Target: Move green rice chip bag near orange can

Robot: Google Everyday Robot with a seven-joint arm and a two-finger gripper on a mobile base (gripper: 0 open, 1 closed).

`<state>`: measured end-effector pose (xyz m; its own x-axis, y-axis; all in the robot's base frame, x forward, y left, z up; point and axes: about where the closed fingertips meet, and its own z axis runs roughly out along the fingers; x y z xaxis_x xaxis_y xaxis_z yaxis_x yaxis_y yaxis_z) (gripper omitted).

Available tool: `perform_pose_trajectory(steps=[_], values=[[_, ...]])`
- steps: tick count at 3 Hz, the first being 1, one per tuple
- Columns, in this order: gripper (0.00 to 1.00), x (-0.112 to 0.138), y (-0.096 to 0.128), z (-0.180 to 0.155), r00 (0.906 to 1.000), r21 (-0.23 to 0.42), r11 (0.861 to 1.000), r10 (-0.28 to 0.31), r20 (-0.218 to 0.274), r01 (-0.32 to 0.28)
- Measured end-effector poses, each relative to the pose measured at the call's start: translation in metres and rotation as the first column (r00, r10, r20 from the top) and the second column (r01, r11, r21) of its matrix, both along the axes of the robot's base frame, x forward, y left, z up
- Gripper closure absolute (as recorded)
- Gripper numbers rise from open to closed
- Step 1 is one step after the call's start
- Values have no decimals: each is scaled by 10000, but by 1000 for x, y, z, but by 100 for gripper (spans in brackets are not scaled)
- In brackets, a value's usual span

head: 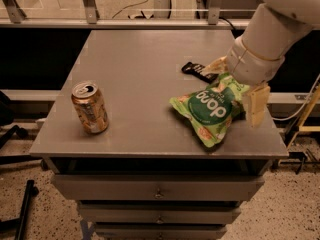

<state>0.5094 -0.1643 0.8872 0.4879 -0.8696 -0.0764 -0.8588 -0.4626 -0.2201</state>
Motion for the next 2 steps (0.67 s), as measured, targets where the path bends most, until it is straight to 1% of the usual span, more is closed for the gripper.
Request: perform_pose_trajectory(steps=[1,2], values=[[0,4,1,-29,9987,-432,9989,183,-468,-203],[0,7,-8,-40,9978,-653,9979,-51,-659,8]])
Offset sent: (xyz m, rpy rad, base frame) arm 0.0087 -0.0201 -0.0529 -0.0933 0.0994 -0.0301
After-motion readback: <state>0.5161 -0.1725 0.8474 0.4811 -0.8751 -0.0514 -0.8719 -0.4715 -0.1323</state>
